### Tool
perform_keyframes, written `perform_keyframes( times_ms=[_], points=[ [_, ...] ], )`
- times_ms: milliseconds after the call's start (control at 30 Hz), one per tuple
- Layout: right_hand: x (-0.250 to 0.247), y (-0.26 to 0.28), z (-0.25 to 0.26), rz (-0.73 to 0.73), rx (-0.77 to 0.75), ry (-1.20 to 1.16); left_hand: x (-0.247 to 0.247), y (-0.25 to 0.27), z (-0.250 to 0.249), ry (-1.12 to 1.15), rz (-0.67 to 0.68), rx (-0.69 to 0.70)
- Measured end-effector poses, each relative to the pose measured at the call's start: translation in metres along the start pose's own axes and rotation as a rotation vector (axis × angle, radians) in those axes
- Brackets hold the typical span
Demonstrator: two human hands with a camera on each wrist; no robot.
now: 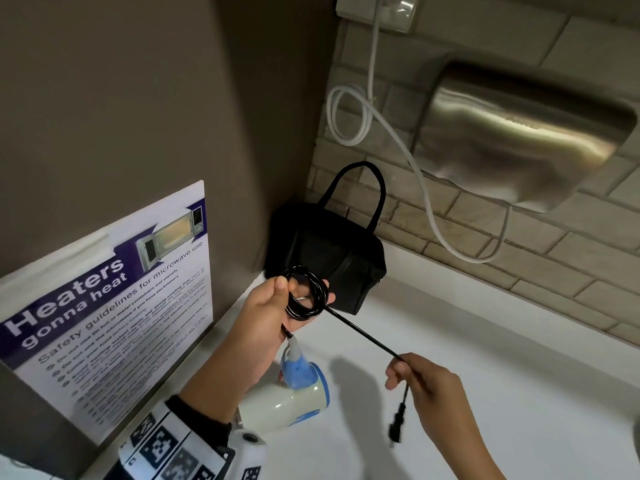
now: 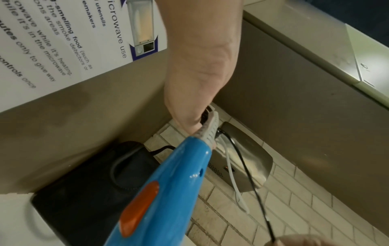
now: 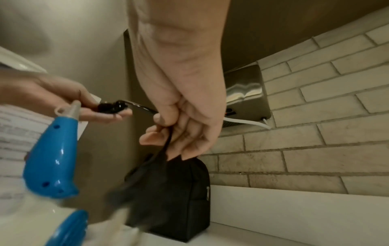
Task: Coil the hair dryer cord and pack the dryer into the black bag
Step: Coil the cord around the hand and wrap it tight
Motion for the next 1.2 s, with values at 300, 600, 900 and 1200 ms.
perform_keyframes(
  times_ms=[300, 600, 900, 1200],
  points=[
    [-0.003, -0.029, -0.037, -0.221, 0.154, 0.114, 0.025, 0.008, 0.020, -0.054, 0.084, -0.075],
    [0.049, -0.037, -0.041, -0.209, 0.600, -1.247, 0.009, 0.006, 0.032, -0.331, -0.057, -0.067],
    [0.066, -0.030, -0.016, -0.175, 0.827, -1.655, 0.007, 0.004, 0.038, -0.337, -0.039, -0.087],
    [0.088, -0.019, -0.004, -0.112, 0.920, -1.852, 0.030, 0.011, 0.041, 0.099, 0.174, -0.190]
  ],
)
Point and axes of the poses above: each hand's wrist, its own y-axis away from the middle knuckle, its own x-axis out of the palm, z = x × y, the point moved 9 cm from there along -y, towards the middle knuckle, and after that the axes turned 4 degrees about -x, right-handed, at the moved point
